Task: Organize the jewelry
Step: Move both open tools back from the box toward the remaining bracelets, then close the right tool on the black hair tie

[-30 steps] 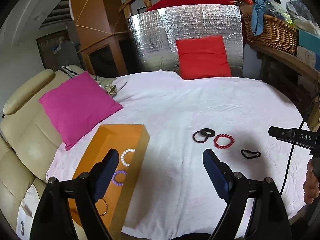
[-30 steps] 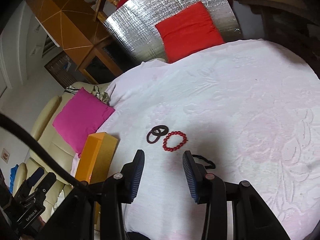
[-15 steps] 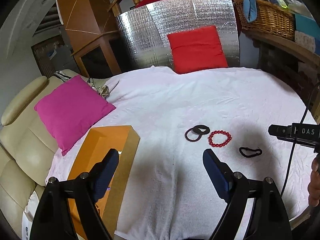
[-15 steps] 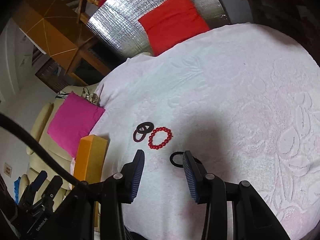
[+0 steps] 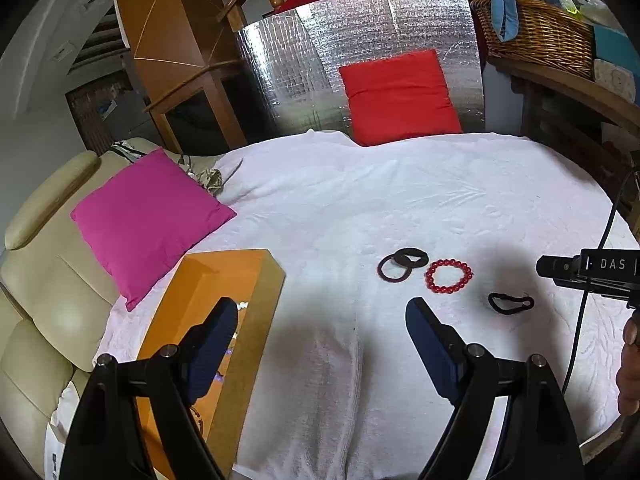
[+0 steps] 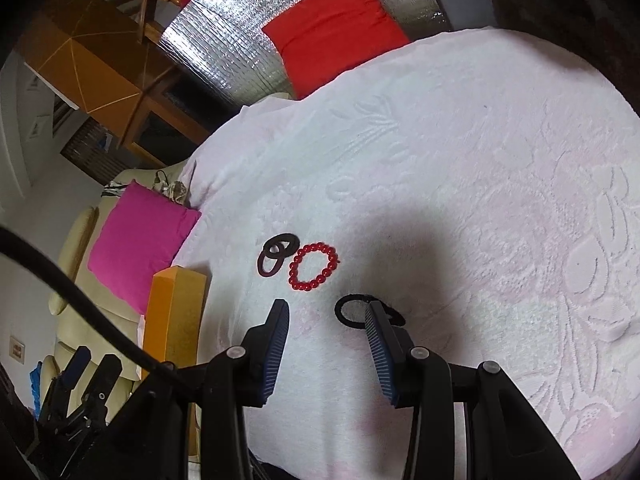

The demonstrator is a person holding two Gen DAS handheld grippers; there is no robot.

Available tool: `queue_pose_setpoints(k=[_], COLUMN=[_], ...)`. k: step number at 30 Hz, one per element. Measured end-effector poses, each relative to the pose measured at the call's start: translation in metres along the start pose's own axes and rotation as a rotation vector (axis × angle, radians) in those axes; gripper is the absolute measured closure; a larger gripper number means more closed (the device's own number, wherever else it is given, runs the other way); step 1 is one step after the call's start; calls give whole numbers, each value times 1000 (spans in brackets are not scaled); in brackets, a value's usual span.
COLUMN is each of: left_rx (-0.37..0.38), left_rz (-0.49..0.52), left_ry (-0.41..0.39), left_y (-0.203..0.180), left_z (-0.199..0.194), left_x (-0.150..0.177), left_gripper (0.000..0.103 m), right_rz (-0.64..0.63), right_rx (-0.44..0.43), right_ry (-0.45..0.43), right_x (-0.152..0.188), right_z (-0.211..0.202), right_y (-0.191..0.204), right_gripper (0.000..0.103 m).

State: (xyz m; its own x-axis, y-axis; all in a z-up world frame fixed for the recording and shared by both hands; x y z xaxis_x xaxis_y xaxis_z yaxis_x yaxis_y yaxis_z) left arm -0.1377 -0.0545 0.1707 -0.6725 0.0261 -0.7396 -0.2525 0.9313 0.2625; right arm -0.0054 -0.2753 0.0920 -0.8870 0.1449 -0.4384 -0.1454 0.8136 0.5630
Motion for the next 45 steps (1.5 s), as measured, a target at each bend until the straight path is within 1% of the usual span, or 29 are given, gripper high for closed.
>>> queue_pose_setpoints(k=[5, 7, 10, 16, 18, 27, 38, 42, 43, 45], left_rx=[-5, 0, 9, 46, 57, 89, 124, 155, 165, 204], left_rz=[-8, -10, -3, -5, -10, -11, 0, -3, -5, -11], left_ry=[11, 27, 77, 177, 198, 212, 213, 220, 221, 229], left_y=[7, 10, 12, 9, 9, 11, 11, 11, 11, 10], left_z=[5, 10, 22, 46, 51, 58, 62, 69, 71, 77], left_x=[2, 5, 12, 30, 33, 35, 33, 28, 26, 22], left_gripper=[17, 17, 17, 17, 17, 17, 17, 17, 17, 17], right_rz=[0, 3, 31, 164, 184, 195, 136, 122, 113, 87], right_rx=[-1, 0, 0, -4, 1, 25, 88, 119, 123, 142], right_ry=[22, 29, 36, 68, 82, 117, 158, 172, 170, 156], right_x=[2, 2, -1, -5, -5, -2, 0, 1, 1, 1], right_z=[7, 8, 7, 10, 13, 30, 62, 72, 74, 73], right_y=[3, 2, -7, -39, -43, -45, -41, -42, -42, -39], right_gripper=[60, 60, 60, 60, 60, 60, 60, 60, 61, 77])
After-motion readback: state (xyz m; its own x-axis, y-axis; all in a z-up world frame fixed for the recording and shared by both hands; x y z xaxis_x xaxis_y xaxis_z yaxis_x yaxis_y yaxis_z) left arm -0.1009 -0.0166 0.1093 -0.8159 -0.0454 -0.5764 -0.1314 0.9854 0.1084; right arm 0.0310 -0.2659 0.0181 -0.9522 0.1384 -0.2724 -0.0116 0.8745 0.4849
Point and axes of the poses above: each gripper's, at about its wrist camera, not at the fingertips, and z roughly the way its jaws point, y to its left, x to its underside, the point moved 1 cm from there along z, roughly the way its jaws point, and after that the axes turned 1 degree about x, right-handed, at the moved point
